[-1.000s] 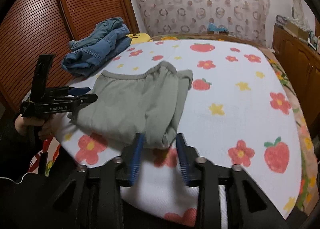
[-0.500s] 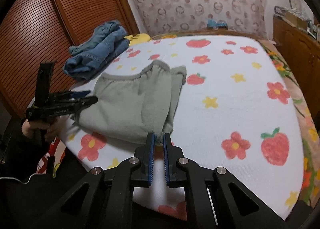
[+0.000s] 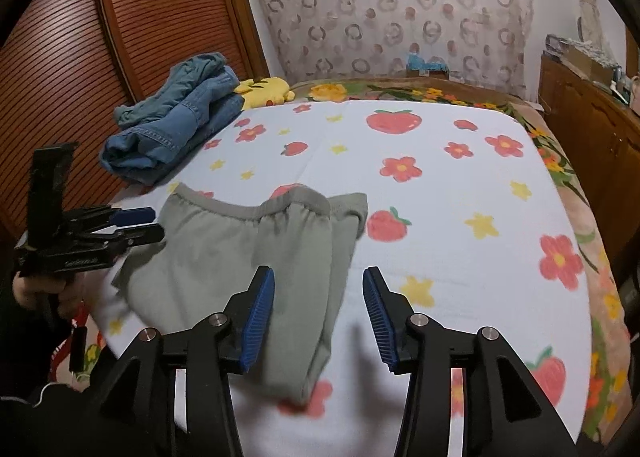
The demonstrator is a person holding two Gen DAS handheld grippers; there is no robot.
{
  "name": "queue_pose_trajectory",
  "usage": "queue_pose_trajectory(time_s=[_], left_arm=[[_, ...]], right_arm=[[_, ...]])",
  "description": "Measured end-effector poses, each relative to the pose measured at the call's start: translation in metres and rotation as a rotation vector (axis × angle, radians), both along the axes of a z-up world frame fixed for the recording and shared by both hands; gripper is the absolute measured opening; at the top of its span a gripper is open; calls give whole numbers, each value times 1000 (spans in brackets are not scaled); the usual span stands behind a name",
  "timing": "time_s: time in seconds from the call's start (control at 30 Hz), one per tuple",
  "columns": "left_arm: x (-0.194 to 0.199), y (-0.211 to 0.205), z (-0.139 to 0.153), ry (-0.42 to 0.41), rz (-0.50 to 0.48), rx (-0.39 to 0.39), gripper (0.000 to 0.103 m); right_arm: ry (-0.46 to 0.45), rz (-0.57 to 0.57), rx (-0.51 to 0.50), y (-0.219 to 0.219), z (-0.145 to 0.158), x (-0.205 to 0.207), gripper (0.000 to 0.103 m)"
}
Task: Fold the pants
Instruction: 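Pinch the waistband edge with the left tool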
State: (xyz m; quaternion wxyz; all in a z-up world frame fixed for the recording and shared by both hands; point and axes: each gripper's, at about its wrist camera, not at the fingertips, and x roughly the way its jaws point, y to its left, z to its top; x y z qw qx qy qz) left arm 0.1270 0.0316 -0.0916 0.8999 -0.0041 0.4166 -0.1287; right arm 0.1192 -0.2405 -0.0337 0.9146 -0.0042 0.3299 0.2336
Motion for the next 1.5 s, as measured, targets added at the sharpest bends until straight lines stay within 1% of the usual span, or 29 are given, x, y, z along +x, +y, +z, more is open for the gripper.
queue_pose_trajectory(time_s=[0.13, 0.33, 0.57, 0.7, 0.77, 0.93, 1.0, 1.1, 1.43, 1.47, 1.5], left_arm=[[4, 3, -6, 21, 13, -5, 52], [6, 7, -11, 33, 19, -20, 52], [7, 7, -12, 26, 25, -26, 52], [8, 4, -12, 21, 24, -14, 52], [9, 4, -12, 20, 22, -18, 52], [10, 2, -11, 31, -6, -65, 39], [10, 1, -10, 38, -13, -82, 31], [10, 2, -10, 46, -18, -122, 24], [2, -7, 4, 7, -36, -123, 21], [1, -9, 6, 1, -40, -121, 20], [0, -10, 7, -3, -43, -121, 20]], right_arm=[[51, 0, -23, 10, -9, 20, 48], [86, 10, -28, 19, -19, 36, 49], [40, 15, -44, 24, -21, 32, 54], [35, 26, -51, 26, -23, 31, 60], [35, 23, -48, 26, -23, 31, 60], [34, 22, -50, 27, -24, 31, 60], [33, 23, -54, 27, -24, 32, 60], [32, 24, -62, 28, -23, 31, 60], [37, 26, -69, 29, -23, 32, 59], [40, 24, -63, 28, -22, 33, 56], [42, 31, -52, 28, -22, 33, 45]])
